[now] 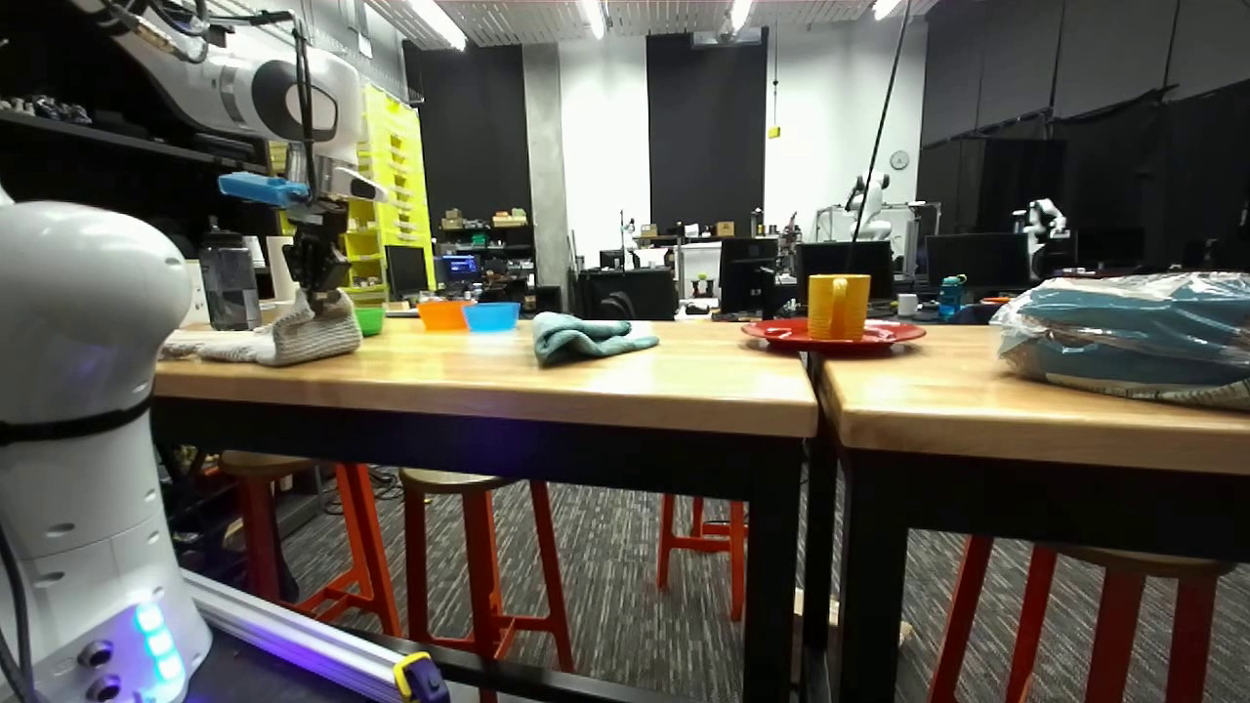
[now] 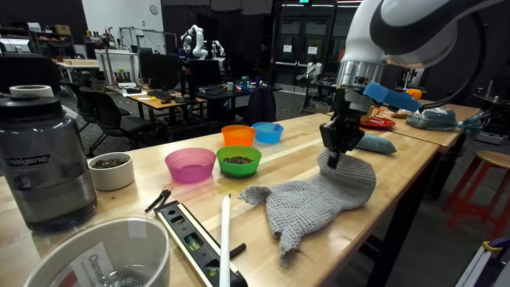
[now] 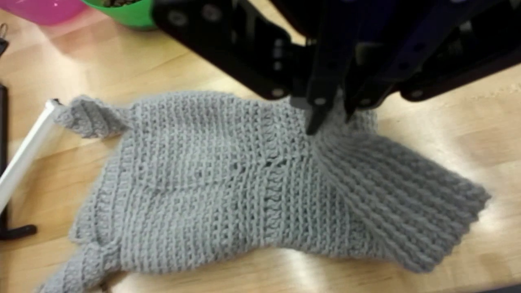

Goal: Fold the grey cotton cloth

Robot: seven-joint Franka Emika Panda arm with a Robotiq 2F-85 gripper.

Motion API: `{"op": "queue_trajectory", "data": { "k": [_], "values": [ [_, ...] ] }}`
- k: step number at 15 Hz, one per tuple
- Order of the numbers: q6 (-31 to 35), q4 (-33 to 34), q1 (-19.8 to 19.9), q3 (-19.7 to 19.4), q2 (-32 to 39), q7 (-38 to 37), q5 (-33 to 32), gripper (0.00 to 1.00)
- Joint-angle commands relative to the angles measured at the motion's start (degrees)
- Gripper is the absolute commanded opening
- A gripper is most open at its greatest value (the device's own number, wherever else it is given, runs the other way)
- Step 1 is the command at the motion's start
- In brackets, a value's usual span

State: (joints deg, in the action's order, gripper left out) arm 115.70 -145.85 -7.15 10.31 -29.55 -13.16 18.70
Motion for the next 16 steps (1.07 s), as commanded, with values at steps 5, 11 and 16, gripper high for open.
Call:
{"op": "queue_trajectory", "data": {
  "k": [5,11,16],
  "values": [
    [2.63,5.04,-3.39,6.9,3.32,-6.71,-1.99,0.02],
    [7.55,8.61,-5.2,10.74,8.39,-9.59,-3.28,0.02],
    [9.87,12.26,-6.47,12.48,13.95,-10.99,-5.61,0.02]
  ]
}}
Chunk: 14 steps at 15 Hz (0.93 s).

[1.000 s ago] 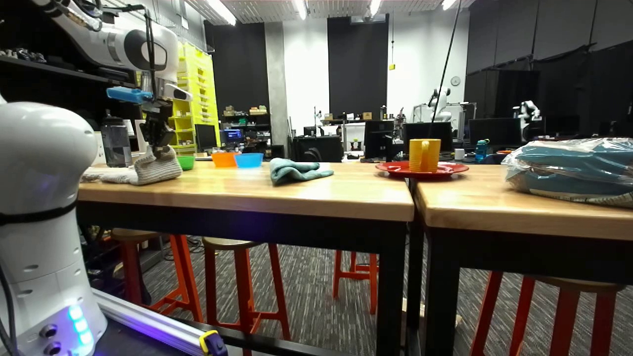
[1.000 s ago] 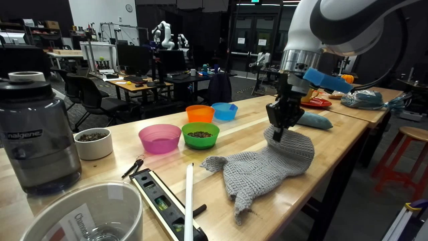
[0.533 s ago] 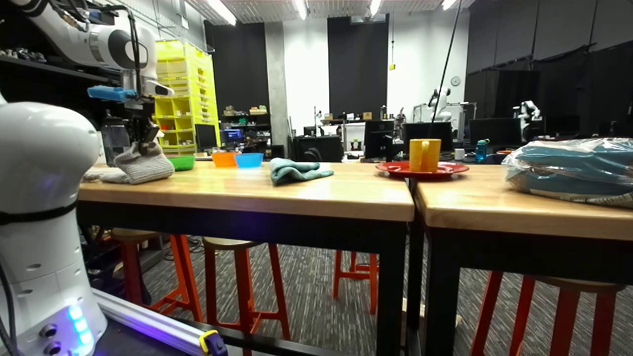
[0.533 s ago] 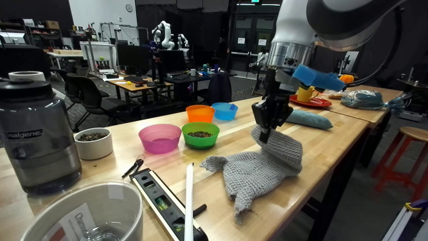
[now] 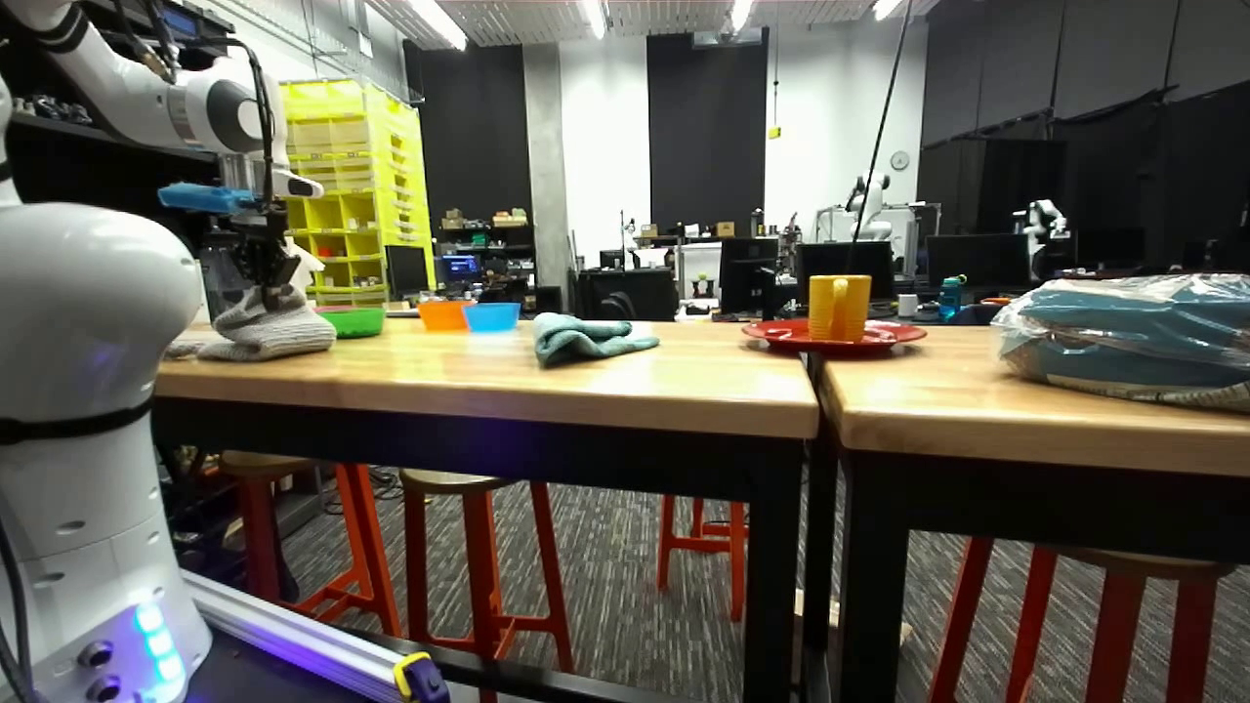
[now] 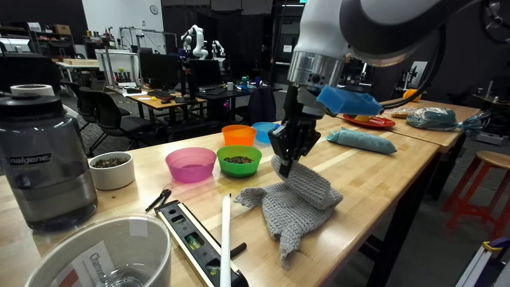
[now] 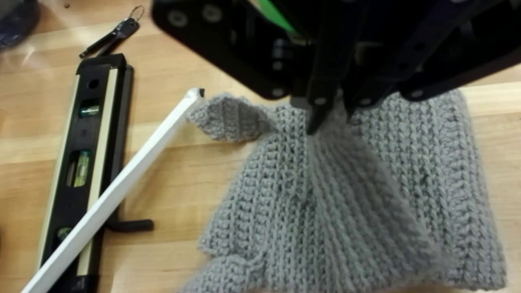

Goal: Fold the grey cotton cloth

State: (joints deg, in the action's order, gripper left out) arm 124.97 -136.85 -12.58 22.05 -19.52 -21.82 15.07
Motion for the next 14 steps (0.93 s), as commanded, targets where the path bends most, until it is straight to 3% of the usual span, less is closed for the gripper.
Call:
{"op": "queue_trajectory", "data": {
  "k": [1,13,14],
  "values": [
    [0.53,4.0,-1.31,0.91,5.0,-2.7,-2.31,0.02],
    [-4.81,9.64,-4.62,1.68,11.32,-11.21,-1.69,0.02],
    [-5.27,10.05,-5.03,1.79,11.68,-11.46,-1.52,0.08]
  ]
}}
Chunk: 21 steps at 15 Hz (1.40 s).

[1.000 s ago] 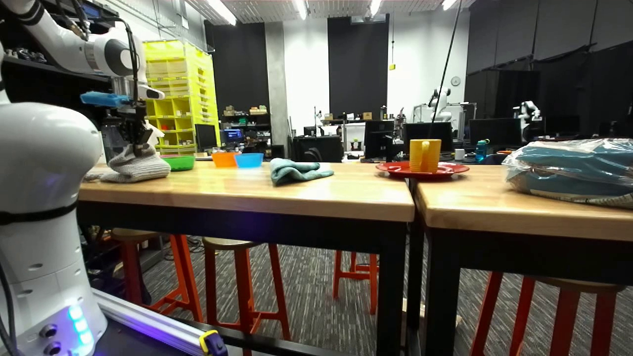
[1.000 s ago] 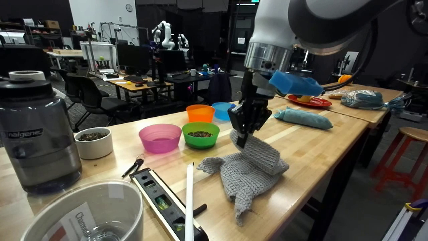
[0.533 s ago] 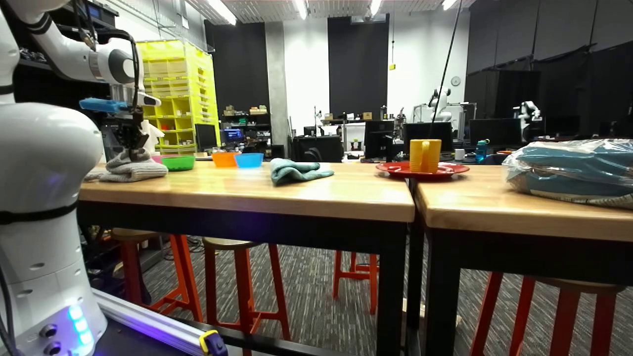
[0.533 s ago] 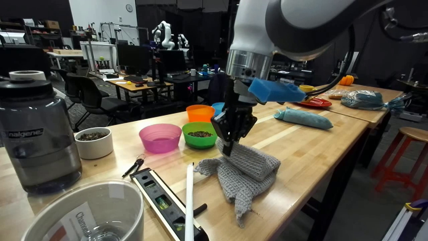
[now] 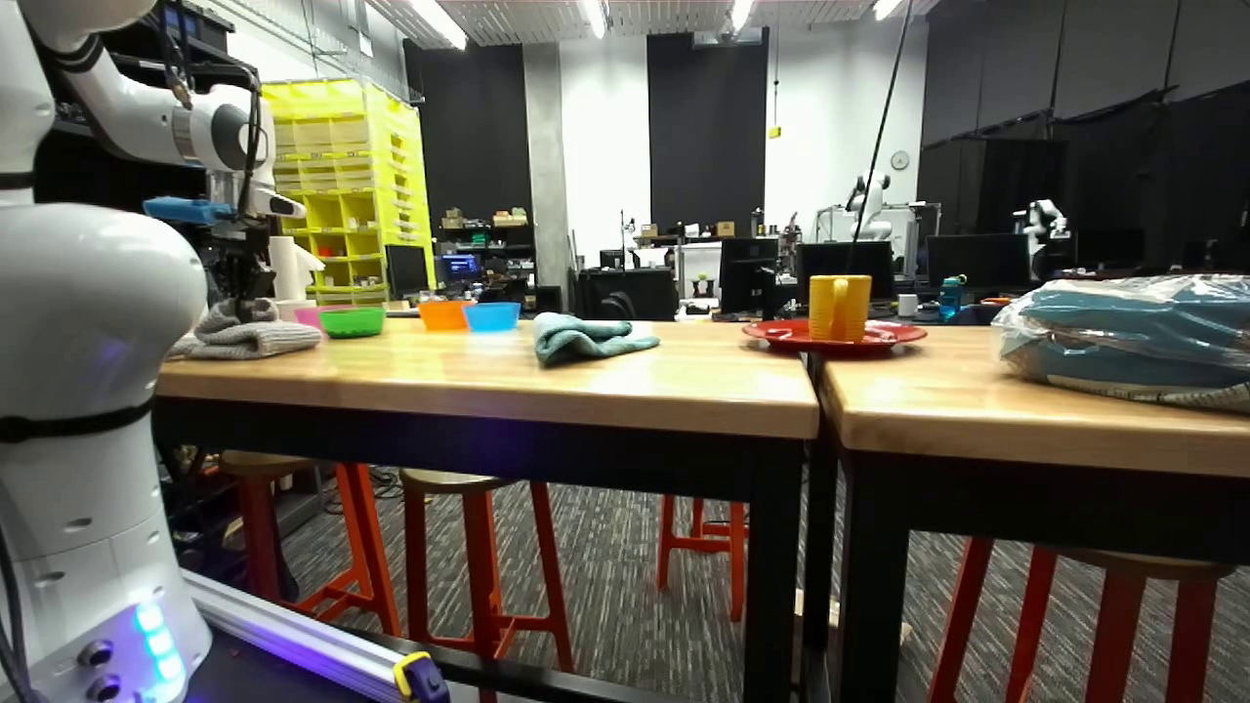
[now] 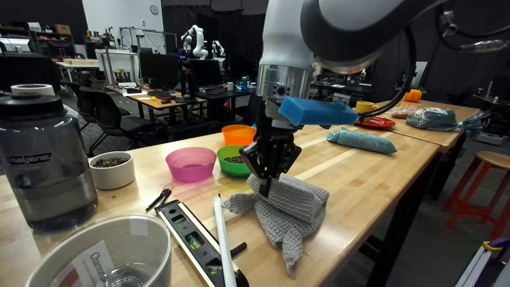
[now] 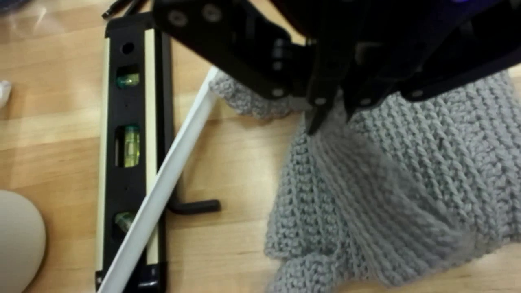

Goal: Fold the grey cotton cloth

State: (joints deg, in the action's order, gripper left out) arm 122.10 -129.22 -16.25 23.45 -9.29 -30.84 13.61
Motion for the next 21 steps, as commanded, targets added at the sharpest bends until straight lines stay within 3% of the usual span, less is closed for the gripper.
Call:
{"op": "queue_trajectory", "data": {
  "k": [1,4,13,21],
  "values": [
    [-2.79,2.66,-1.72,0.45,1.66,-2.43,0.1,0.32],
    [-3.93,2.71,-2.36,-0.27,1.4,-0.54,1.84,0.39],
    [-8.09,-0.59,-0.53,-5.17,-5.22,7.1,6.83,0.98],
    [-7.39,-9.76,2.03,-12.2,-11.83,20.53,13.03,1.0]
  ]
}}
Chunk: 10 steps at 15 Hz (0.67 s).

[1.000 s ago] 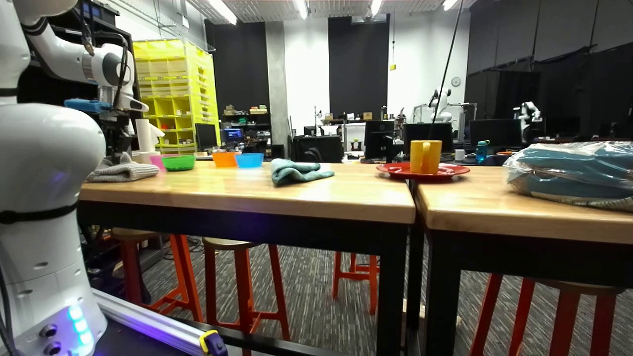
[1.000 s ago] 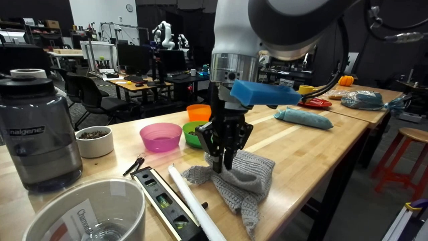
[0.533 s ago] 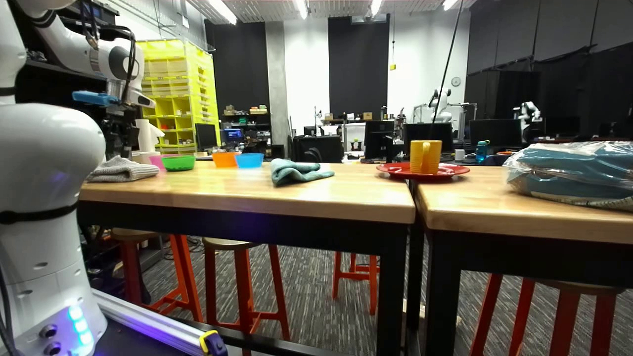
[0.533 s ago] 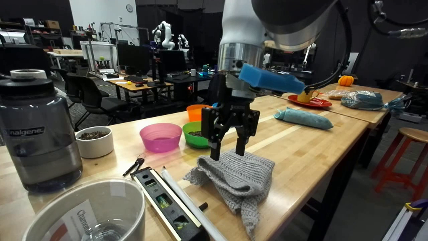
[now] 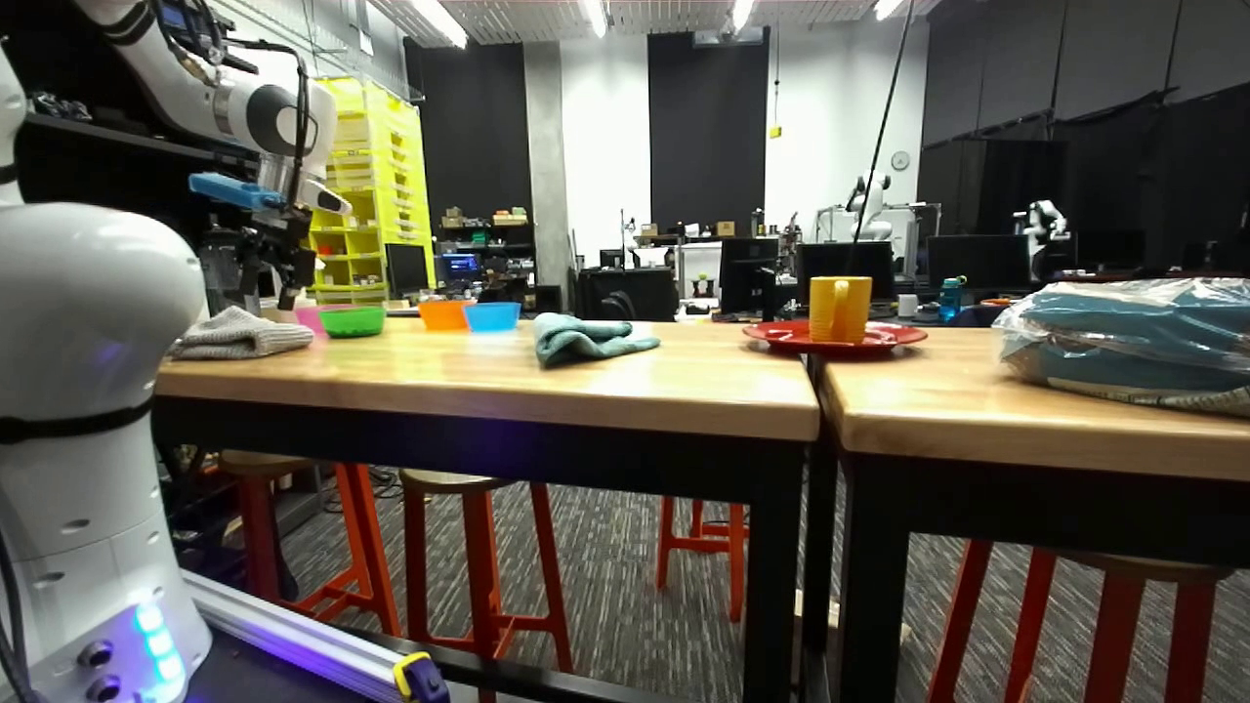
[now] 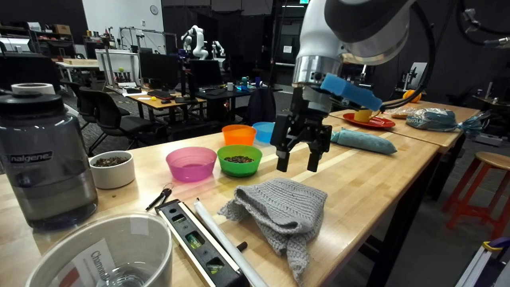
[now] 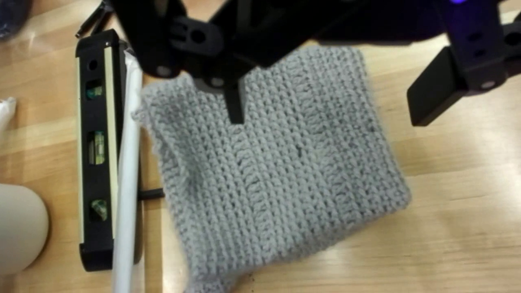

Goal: Fold the grey cotton cloth

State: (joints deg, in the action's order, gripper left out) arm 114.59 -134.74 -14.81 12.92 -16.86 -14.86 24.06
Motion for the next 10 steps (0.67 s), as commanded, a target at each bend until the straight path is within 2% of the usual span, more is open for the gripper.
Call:
{"op": "queue_trajectory", "data": {
  "k": [1,10],
  "values": [
    [-0.15,-5.18,0.77,-2.57,-4.79,6.53,3.56,1.0],
    [-0.96,-11.27,1.45,-7.73,-7.23,20.47,9.66,0.99]
  ]
}}
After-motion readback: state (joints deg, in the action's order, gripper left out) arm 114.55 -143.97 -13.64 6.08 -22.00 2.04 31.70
